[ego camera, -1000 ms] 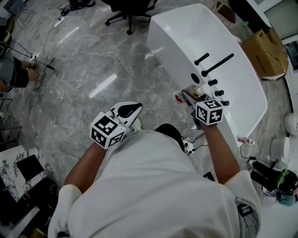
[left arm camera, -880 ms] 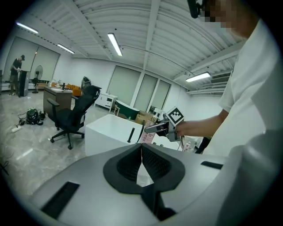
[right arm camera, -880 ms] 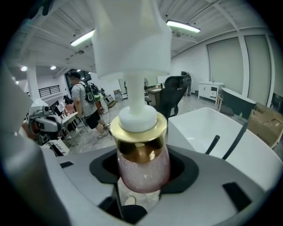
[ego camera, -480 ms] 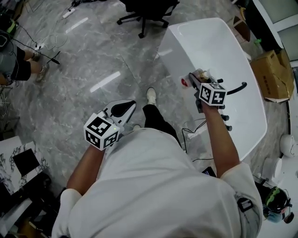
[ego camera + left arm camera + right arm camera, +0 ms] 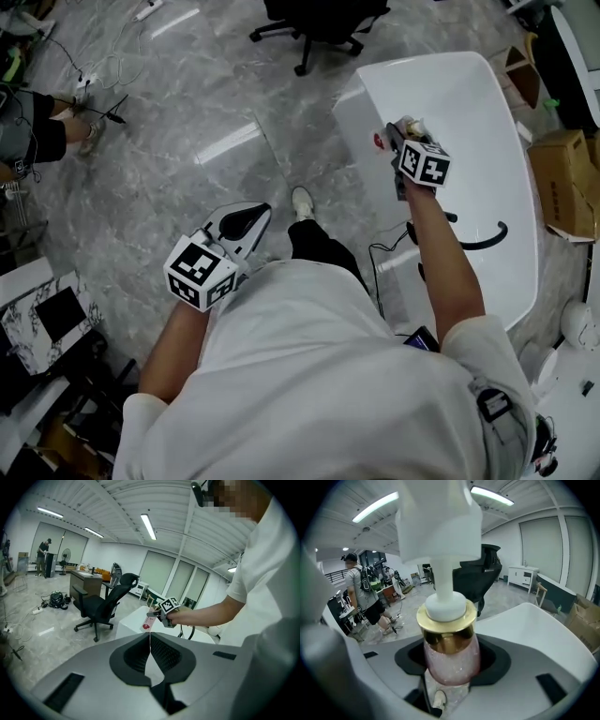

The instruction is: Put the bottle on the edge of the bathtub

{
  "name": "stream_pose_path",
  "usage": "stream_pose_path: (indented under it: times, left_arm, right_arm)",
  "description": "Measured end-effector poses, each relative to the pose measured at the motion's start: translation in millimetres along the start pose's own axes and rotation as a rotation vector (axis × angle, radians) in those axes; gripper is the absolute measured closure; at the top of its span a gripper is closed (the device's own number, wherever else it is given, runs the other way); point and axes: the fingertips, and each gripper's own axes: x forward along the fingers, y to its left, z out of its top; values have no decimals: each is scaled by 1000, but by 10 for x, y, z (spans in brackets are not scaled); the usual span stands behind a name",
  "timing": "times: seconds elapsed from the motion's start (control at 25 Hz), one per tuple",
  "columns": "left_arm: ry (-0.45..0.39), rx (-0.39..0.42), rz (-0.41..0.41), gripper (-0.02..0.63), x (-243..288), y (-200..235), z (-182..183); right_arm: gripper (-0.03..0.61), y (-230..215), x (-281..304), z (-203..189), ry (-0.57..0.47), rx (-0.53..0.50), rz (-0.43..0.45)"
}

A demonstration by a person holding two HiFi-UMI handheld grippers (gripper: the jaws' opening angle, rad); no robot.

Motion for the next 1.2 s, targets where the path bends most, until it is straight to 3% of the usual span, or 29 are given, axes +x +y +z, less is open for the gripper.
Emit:
stream_pose_path:
  times: [0.28,0.56,1.2]
  left_arm:
    - [16,-46,44,595,525,332,325]
    - [58,-107,64,595,796,565,311]
    - [121,-168,94,595,979,1008,262]
  right_arm:
    - [351,-540,975,519,-8,-14,-54]
    - [351,-891,1795,705,2,-4,-91]
    - [351,-1107,2726,783,-6,-27,-167]
